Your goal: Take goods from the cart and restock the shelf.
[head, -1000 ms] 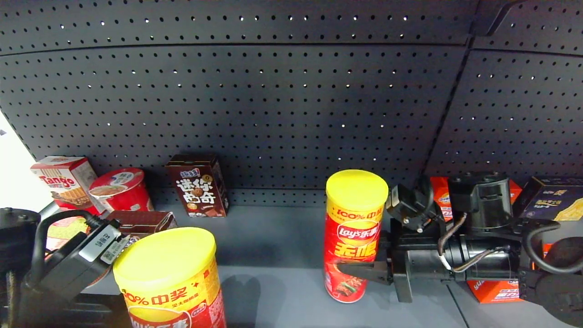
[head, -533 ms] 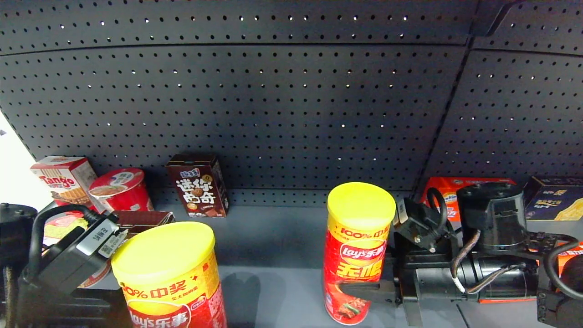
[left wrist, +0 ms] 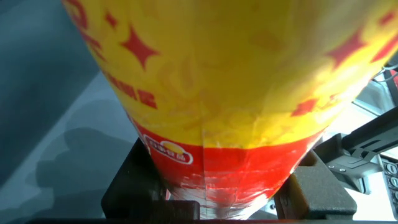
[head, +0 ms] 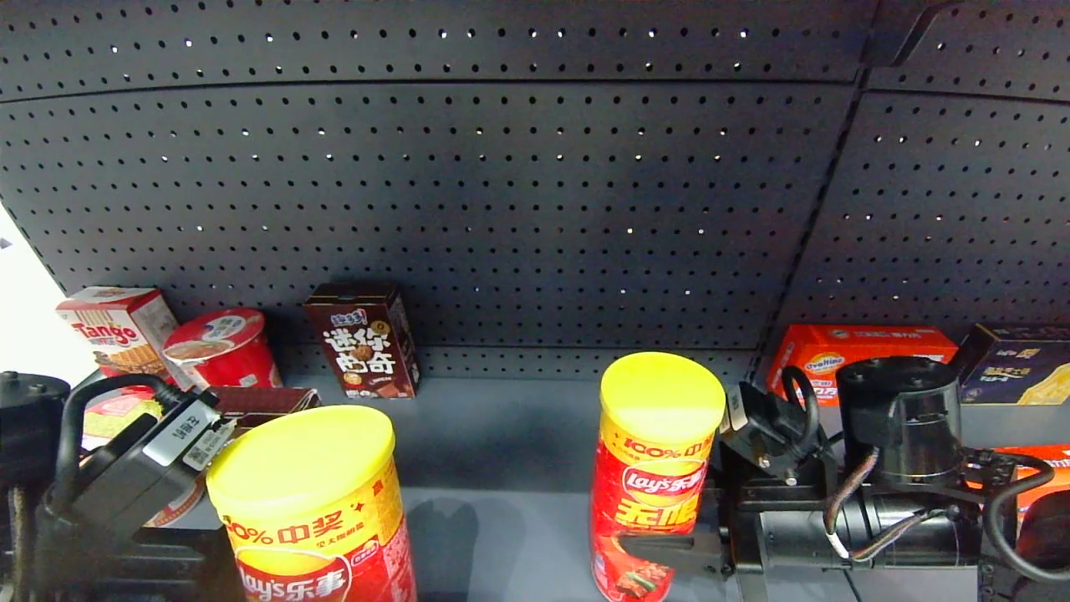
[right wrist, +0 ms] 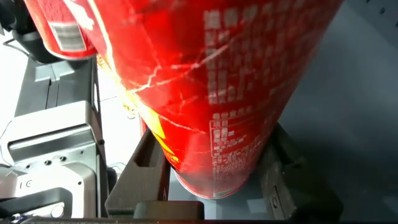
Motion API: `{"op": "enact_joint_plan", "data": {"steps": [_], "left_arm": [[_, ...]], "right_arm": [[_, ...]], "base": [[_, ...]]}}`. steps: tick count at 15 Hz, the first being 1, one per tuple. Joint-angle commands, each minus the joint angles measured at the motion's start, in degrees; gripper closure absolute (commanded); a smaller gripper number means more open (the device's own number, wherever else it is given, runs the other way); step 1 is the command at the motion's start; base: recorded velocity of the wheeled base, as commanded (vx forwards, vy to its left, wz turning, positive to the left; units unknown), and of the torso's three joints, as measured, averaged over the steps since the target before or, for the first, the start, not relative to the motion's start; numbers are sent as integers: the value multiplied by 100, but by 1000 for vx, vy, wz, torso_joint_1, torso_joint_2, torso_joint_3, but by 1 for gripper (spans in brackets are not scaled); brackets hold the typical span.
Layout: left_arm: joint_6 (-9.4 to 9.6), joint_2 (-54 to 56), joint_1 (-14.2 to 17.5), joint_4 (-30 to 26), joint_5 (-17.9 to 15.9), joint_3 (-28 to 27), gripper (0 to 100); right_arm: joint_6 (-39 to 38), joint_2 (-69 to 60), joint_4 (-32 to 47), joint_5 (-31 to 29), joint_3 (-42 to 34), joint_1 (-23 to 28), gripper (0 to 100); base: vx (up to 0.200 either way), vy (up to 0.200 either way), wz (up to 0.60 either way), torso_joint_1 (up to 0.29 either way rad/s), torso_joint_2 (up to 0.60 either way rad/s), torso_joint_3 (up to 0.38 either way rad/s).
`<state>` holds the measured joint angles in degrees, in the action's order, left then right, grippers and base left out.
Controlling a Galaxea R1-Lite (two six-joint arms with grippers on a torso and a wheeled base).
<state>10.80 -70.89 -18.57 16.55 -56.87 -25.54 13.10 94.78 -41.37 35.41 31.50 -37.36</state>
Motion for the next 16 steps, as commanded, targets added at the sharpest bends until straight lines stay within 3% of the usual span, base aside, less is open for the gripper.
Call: {"op": "enact_joint_plan", "data": {"steps": [1, 13, 14, 16], "left_arm": [[1, -39, 2, 6, 0, -4, 100], [1, -153, 2, 6, -8, 23, 100], [1, -153, 2, 6, -8, 31, 100], [1, -145, 2, 6, -17, 31, 100]], "right_arm": [[-1, 58, -20, 9, -56, -8, 100], [-1, 23, -46, -35, -215, -78, 100], [8, 5, -81, -35, -250, -78, 0], [-1, 14, -248, -43, -311, -78, 0]], "base": [[0, 0, 0, 0, 0, 0], [0, 0, 0, 0, 0, 0], [0, 0, 0, 0, 0, 0], [0, 0, 0, 0, 0, 0]]}}
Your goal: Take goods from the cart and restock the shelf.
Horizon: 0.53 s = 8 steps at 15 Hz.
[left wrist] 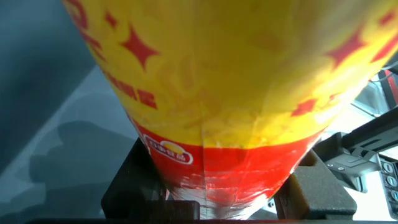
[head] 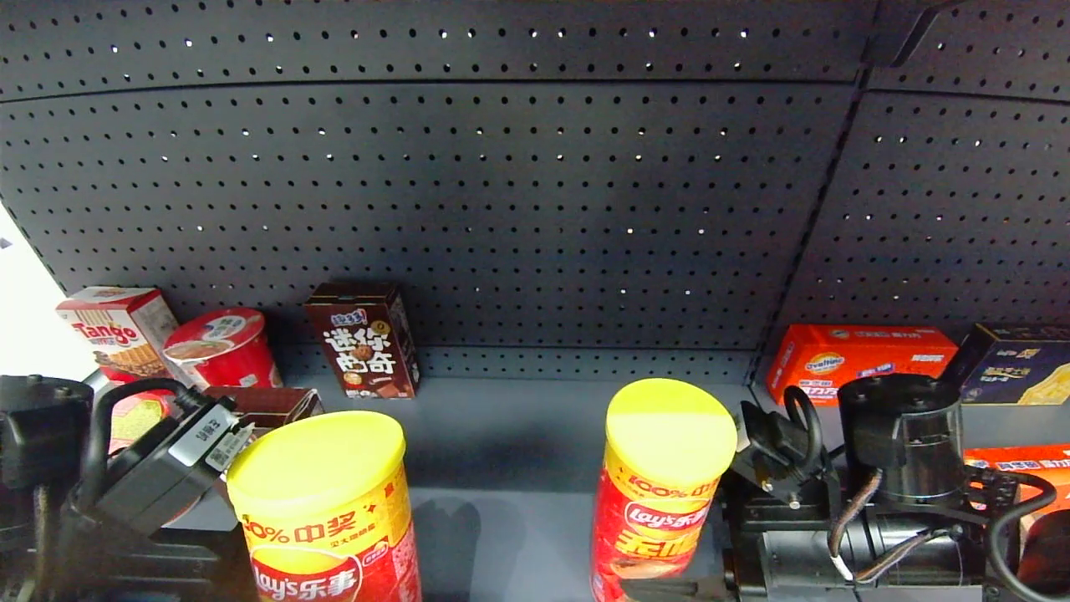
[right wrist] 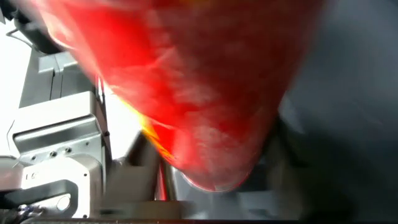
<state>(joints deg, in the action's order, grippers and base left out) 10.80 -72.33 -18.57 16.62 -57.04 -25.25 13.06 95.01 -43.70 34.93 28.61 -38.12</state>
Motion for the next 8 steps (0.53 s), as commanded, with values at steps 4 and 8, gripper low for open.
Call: {"op": "enact_joint_plan", "data": {"steps": [4, 8], "left_arm": [[10, -1, 2, 0, 0, 20, 100], [10, -1, -7, 0, 0, 11, 100]], "right_arm": [[4, -97, -42, -3, -84, 15, 0], [13, -563, -24, 32, -347, 235, 0]], "base": [[0, 0, 0, 0, 0, 0], [0, 0, 0, 0, 0, 0]]}}
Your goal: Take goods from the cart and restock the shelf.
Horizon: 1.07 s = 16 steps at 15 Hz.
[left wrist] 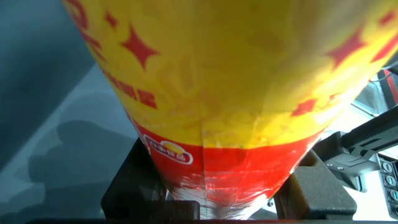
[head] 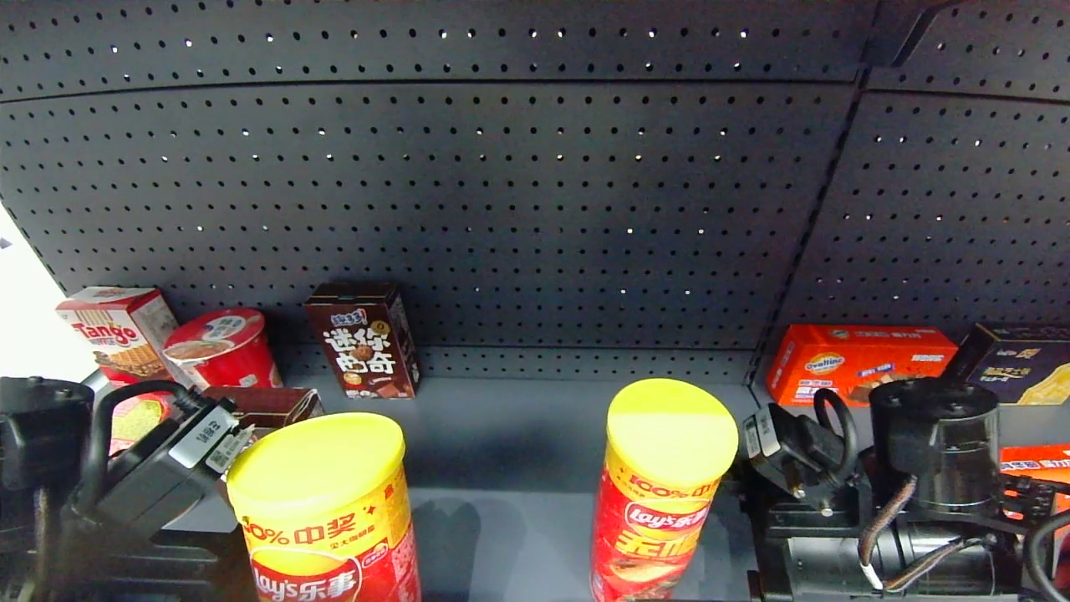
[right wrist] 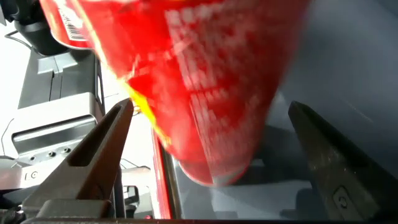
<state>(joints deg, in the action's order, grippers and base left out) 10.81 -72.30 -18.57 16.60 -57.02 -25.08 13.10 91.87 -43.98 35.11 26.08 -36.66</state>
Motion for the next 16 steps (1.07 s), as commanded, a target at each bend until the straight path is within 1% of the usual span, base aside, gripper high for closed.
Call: {"op": "enact_joint_plan", "data": {"steps": [1, 2, 4, 5, 6, 7, 8, 10, 12, 14, 15, 16], "left_arm": [[0, -3, -7, 1, -3, 3, 100], [9, -3, -7, 1, 6, -6, 100], [9, 6, -15, 1, 6, -6, 100], [9, 14, -15, 1, 6, -6, 100], [9, 23, -15, 1, -3, 3, 100], [17, 23, -15, 1, -3, 3, 100], [17, 23, -24, 1, -3, 12, 100], [35, 23, -33, 1, 6, 3, 100], [79, 23, -33, 18, 41, -41, 100], [202, 14, -42, 194, 235, -59, 100], [219, -3, -51, 264, 287, -68, 100], [219, -3, -51, 300, 323, -68, 100]], "right_arm": [[8, -284, 21, 14, -103, 106, 0], [-54, -530, 65, 14, -120, 212, 0], [-238, -846, 136, -13, -76, 229, 0], [-300, -1022, 303, -22, -41, 229, 0], [-300, -1426, 795, -22, 56, 229, 0], [-300, -1567, 962, -22, 99, 229, 0], [-300, -2085, 1647, -66, 275, 229, 0], [-300, -2613, 2342, -180, 486, 203, 0], [-317, -3289, 3010, -452, 759, 185, 0], [-563, -3852, 3827, -848, 1181, 203, 0], [-616, -4001, 4302, -1120, 1453, 194, 0], [-625, -4063, 4592, -1296, 1602, 194, 0]], "base": [[0, 0, 0, 0, 0, 0], [0, 0, 0, 0, 0, 0], [0, 0, 0, 0, 0, 0], [0, 0, 0, 0, 0, 0], [0, 0, 0, 0, 0, 0], [0, 0, 0, 0, 0, 0], [0, 0, 0, 0, 0, 0], [0, 0, 0, 0, 0, 0], [0, 0, 0, 0, 0, 0], [0, 0, 0, 0, 0, 0], [0, 0, 0, 0, 0, 0], [0, 0, 0, 0, 0, 0]]}}
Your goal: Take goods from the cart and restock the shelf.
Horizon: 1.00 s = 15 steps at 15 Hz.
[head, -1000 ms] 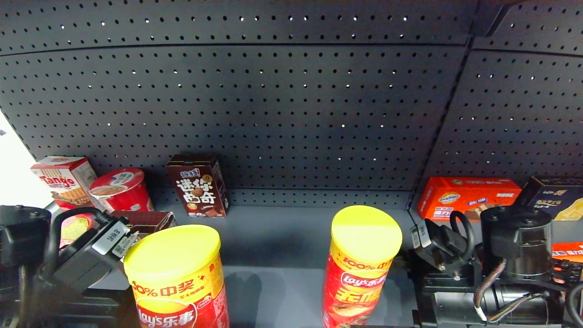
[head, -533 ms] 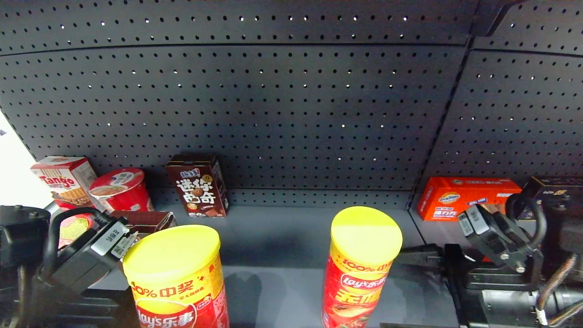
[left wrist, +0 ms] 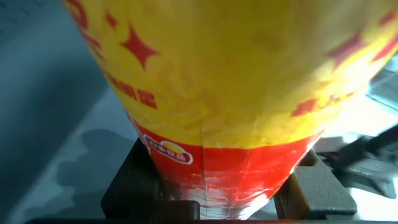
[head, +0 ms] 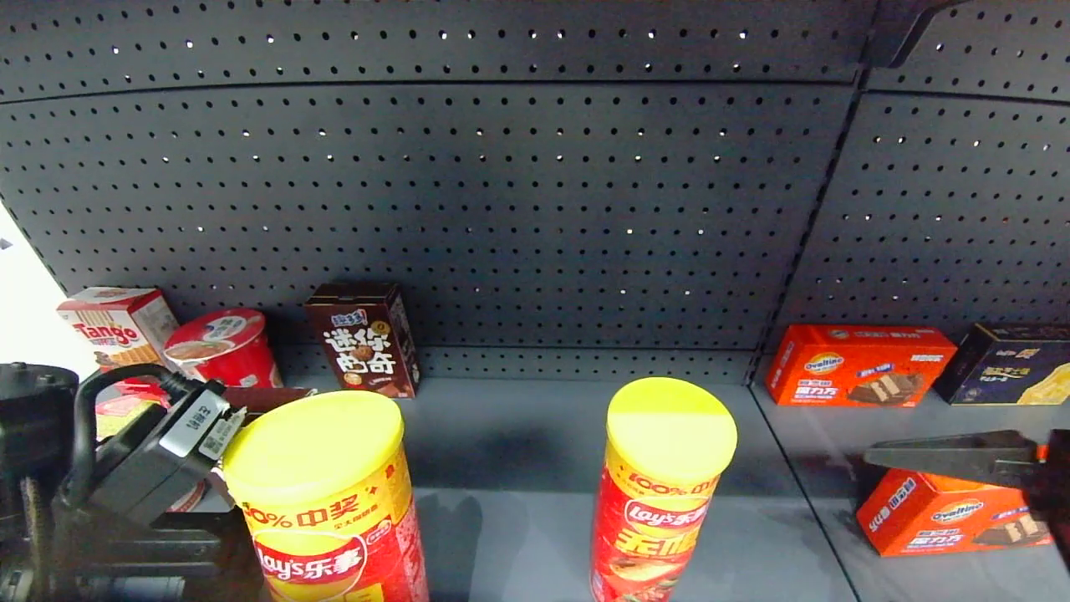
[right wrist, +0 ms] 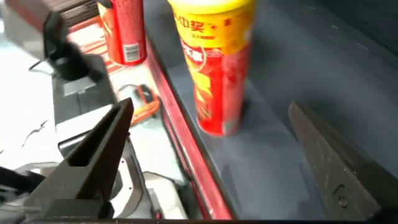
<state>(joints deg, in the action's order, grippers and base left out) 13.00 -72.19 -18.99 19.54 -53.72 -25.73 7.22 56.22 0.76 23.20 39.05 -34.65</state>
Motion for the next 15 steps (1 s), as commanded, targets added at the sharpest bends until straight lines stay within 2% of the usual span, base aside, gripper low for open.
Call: {"op": "enact_joint_plan", "data": {"steps": [1, 5, 7, 8, 9, 10, 13, 15], "left_arm": [[1, -23, -8, 15, 134, -54, 100], [1, -331, 1, 15, 828, -784, 100], [45, -612, -61, 190, 846, -977, 100], [142, -972, -193, 735, 837, -1030, 100], [133, -1095, -236, 973, 846, -1039, 100], [-25, -1403, -280, 1509, 899, -1171, 100], [-60, -1781, -298, 1500, 1101, -1610, 100], [-60, -2000, -447, 1500, 1215, -1760, 100]], "right_arm": [[-45, -577, 338, -290, 437, -33, 0], [-476, -911, 364, -905, 455, -7, 0], [-572, -885, 338, -940, 411, 2, 0], [-581, -832, 329, -931, 402, 2, 0], [-590, -815, 320, -931, 384, 2, 0], [-625, -797, 285, -922, 323, -7, 0], [-783, -797, -172, -922, -29, -16, 0], [-836, -797, -401, -922, -169, -7, 0]], "base": [[0, 0, 0, 0, 0, 0], [0, 0, 0, 0, 0, 0], [0, 0, 0, 0, 0, 0], [0, 0, 0, 0, 0, 0], [0, 0, 0, 0, 0, 0], [0, 0, 0, 0, 0, 0], [0, 0, 0, 0, 0, 0], [0, 0, 0, 0, 0, 0]]}}
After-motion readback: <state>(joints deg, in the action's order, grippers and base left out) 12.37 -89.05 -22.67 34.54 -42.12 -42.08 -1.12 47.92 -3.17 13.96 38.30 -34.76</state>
